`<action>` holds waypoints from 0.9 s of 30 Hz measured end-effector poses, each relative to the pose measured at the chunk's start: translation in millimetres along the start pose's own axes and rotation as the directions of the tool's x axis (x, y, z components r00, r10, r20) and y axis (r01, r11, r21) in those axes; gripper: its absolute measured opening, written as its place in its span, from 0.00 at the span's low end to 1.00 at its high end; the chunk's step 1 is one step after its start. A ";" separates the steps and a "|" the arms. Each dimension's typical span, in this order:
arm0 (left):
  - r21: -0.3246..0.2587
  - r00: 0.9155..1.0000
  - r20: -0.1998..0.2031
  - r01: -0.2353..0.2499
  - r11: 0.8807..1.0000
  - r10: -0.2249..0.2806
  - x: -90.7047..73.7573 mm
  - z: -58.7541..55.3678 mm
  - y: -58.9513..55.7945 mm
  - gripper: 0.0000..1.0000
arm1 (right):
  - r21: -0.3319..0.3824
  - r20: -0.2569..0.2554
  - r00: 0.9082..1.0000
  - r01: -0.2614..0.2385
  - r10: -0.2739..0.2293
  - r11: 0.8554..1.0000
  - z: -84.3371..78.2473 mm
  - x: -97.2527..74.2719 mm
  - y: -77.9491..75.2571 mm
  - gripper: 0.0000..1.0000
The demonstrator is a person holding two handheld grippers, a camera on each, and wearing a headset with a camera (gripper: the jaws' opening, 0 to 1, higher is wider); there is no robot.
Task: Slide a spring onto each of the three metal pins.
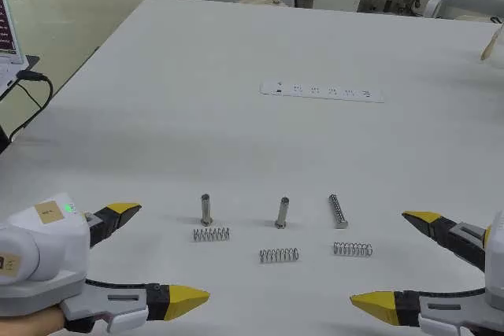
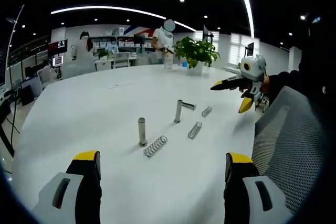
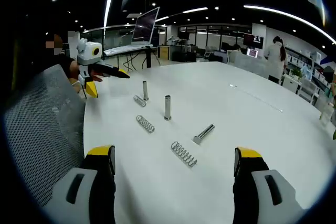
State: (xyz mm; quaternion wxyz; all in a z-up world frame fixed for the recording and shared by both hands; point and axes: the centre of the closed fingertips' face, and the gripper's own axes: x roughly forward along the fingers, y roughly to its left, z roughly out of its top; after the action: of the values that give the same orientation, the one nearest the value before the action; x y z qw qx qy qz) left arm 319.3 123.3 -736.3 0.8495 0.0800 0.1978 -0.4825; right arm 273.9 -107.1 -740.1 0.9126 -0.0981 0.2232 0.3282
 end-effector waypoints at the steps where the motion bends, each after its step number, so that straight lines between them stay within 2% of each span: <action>1: 0.001 1.000 -0.002 0.001 1.000 -0.001 0.3 -0.3 -0.2 0.96 | 0.001 0.001 1.000 0.001 -0.001 1.000 -0.1 -0.3 0.1 0.92; 27: 0.007 1.000 -0.019 0.011 1.000 -0.011 2.8 -1.4 -1.6 0.96 | 0.018 -0.002 1.000 0.011 -0.011 1.000 -6.3 -3.2 -0.8 0.92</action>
State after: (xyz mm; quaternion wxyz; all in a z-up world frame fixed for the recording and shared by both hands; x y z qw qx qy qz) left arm 318.9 120.7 -738.7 0.8446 0.0867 0.2046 -0.4871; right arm 270.1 -111.6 -744.2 0.9150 -0.0917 0.2265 0.3211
